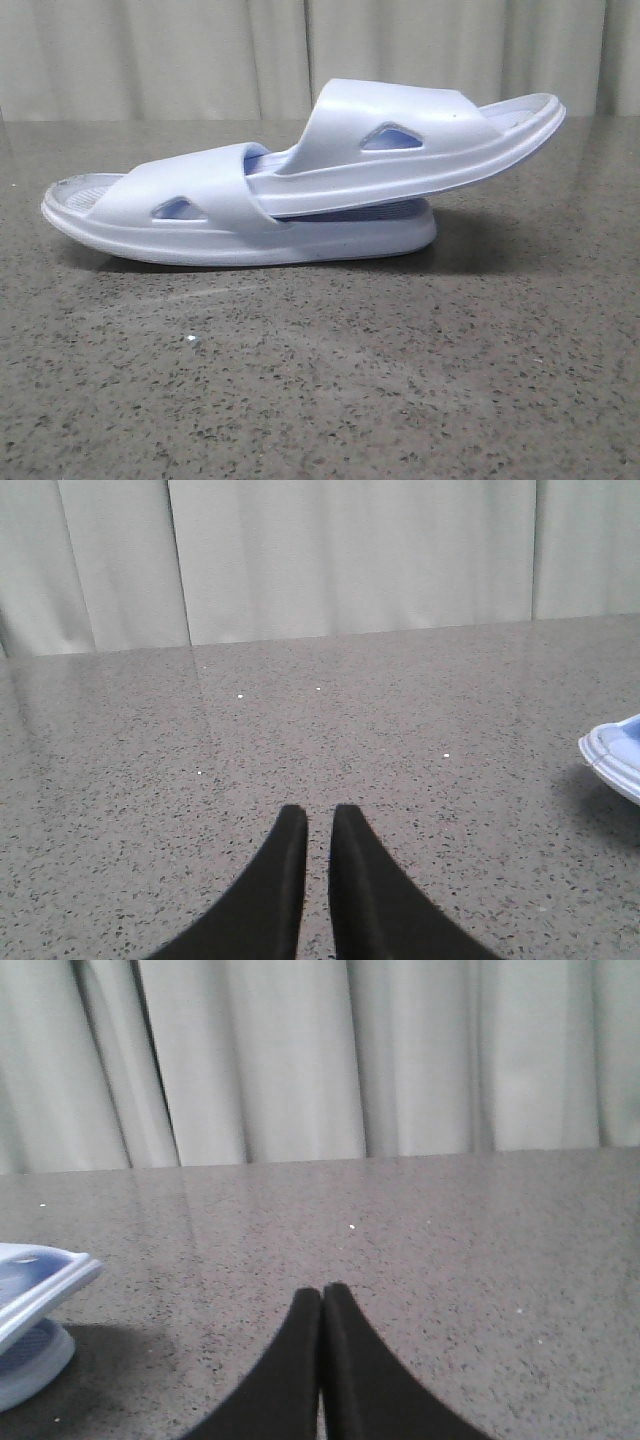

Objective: Insert blue slippers together front up

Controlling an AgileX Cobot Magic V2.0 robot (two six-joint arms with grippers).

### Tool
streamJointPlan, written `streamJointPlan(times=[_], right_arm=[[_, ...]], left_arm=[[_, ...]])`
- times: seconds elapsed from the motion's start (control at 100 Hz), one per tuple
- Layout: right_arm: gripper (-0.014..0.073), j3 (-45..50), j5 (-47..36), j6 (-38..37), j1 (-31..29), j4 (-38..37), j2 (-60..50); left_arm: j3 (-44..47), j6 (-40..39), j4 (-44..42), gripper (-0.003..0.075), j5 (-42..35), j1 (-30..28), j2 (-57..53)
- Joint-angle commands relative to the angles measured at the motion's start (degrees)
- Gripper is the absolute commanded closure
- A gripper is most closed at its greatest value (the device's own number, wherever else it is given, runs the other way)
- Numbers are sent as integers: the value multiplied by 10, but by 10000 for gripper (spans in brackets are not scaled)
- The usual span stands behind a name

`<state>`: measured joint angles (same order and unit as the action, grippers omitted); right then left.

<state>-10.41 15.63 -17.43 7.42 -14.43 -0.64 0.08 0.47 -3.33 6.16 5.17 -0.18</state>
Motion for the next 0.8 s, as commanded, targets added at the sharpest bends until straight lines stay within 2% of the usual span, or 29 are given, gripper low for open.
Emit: streamJointPlan(times=[0.0, 0.14, 0.58, 0.79], right_arm=[[701, 0, -53, 18, -26, 19, -7], [701, 29, -78, 102, -49, 89, -11], [701, 122, -172, 100, -53, 92, -11], [701, 122, -170, 100, -53, 92, -11]], left_arm=[[5, -5, 5, 704, -47, 0, -17], [5, -5, 5, 704, -47, 0, -17], [5, -5, 5, 704, -47, 0, -17], [5, -5, 5, 704, -47, 0, -17]])
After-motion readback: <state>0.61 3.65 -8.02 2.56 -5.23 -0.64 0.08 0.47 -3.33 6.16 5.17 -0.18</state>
